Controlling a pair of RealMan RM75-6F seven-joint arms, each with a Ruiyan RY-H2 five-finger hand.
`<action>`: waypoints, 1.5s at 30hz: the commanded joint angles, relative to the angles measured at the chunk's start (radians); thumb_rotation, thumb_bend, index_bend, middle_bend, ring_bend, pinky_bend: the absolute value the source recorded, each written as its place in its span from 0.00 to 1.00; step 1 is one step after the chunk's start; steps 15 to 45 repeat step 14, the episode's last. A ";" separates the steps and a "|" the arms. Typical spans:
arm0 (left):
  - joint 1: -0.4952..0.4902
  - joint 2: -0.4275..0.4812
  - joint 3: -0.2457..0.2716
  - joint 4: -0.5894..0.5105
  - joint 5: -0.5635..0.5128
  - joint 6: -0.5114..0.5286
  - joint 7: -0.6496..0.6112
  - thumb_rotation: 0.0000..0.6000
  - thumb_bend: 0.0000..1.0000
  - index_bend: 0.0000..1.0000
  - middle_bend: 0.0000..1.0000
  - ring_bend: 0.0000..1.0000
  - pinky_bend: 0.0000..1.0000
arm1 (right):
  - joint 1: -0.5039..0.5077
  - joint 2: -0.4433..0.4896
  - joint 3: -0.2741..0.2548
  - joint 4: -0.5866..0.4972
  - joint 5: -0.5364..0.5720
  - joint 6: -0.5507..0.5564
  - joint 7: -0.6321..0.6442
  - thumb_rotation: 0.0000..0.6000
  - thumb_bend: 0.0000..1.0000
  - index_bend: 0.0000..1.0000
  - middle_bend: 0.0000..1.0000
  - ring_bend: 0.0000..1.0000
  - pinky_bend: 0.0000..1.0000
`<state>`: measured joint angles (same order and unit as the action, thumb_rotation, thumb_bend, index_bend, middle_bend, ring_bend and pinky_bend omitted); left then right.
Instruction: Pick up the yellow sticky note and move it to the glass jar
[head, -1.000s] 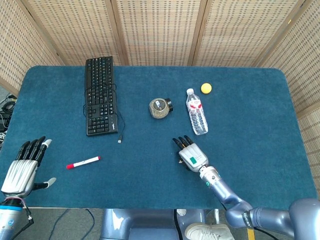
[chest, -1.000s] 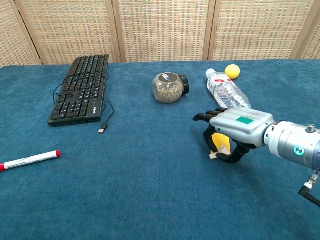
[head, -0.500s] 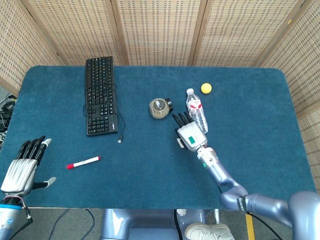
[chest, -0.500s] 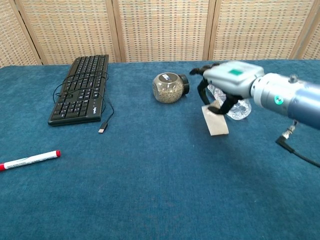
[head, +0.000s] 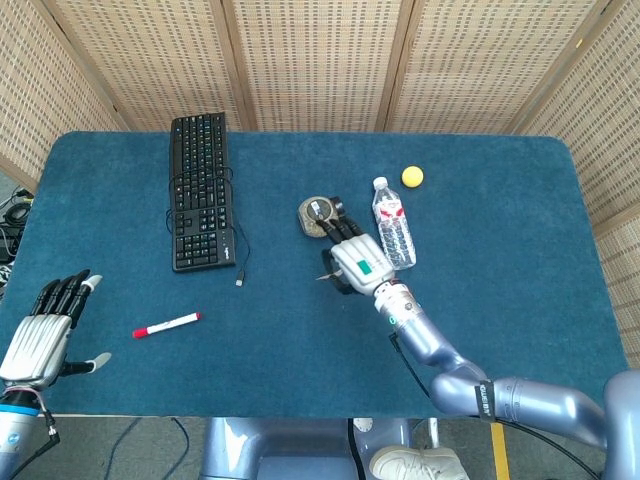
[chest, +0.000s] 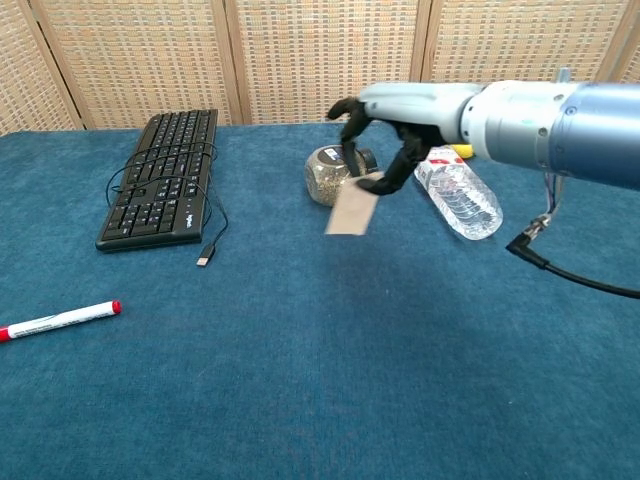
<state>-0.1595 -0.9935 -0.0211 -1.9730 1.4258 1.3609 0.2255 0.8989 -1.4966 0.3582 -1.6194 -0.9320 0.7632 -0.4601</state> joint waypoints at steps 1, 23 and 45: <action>0.000 0.003 0.002 -0.001 0.007 0.000 -0.005 1.00 0.00 0.00 0.00 0.00 0.00 | 0.051 0.074 0.018 -0.135 0.120 -0.128 0.106 1.00 0.52 0.75 0.00 0.00 0.00; 0.001 0.012 0.010 -0.001 0.021 -0.001 -0.021 1.00 0.00 0.00 0.00 0.00 0.00 | 0.145 0.063 -0.042 -0.202 0.236 -0.207 0.258 1.00 0.51 0.77 0.01 0.00 0.00; 0.001 0.012 0.010 -0.001 0.021 -0.001 -0.021 1.00 0.00 0.00 0.00 0.00 0.00 | 0.145 0.063 -0.042 -0.202 0.236 -0.207 0.258 1.00 0.51 0.77 0.01 0.00 0.00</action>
